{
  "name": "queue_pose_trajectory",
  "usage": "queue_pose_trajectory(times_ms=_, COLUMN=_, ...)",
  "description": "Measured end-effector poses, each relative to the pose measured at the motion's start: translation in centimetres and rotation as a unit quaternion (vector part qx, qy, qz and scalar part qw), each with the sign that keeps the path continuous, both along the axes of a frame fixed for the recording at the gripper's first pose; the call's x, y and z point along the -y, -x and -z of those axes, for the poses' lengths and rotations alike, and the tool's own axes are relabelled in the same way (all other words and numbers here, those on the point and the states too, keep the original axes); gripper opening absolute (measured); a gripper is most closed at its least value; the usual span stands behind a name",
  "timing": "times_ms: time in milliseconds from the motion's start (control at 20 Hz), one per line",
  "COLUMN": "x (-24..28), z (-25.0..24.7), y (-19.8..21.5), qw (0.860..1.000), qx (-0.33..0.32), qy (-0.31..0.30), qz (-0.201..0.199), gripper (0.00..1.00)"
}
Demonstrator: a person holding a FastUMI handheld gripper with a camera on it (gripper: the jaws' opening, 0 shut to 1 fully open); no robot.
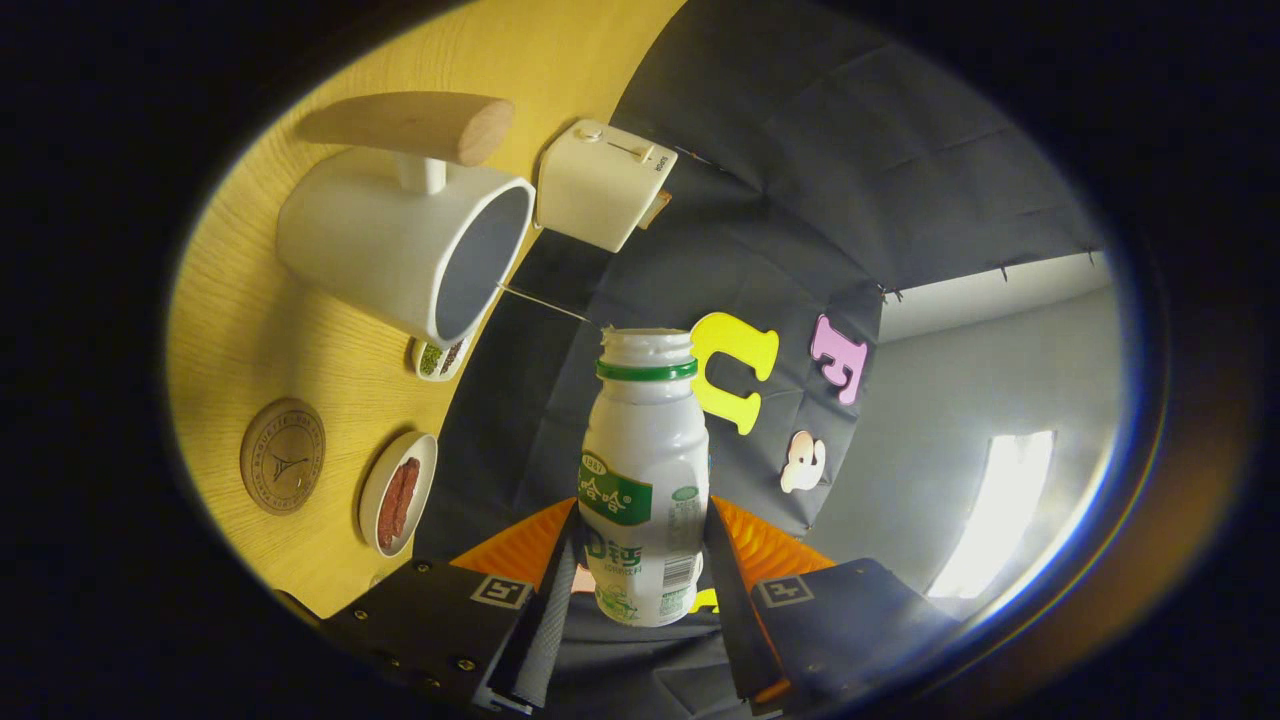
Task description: Take the bottle from table, then pour the juice into the cup, finally place the bottle on the coaster
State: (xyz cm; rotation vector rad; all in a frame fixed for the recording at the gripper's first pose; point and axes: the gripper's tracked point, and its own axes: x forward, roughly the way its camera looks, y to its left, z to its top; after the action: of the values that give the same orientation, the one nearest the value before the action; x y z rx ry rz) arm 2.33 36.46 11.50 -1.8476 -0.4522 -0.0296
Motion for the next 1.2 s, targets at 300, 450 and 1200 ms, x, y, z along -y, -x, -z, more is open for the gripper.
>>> queue_pose_trajectory(times_ms=300, x=-0.8, z=-0.6, y=0.3, qw=1.0, qx=0.018, qy=0.023, qz=-0.01, gripper=0.67)
queue_pose_trajectory(times_ms=450, x=-1.1, z=-0.8, y=0.3, qw=0.999, qx=0.026, qy=0.038, qz=-0.013, gripper=0.67)
queue_pose_trajectory(times_ms=1200, x=-2.0, z=0.6, y=0.6, qw=0.993, qx=0.06, qy=0.094, qz=-0.025, gripper=0.67)
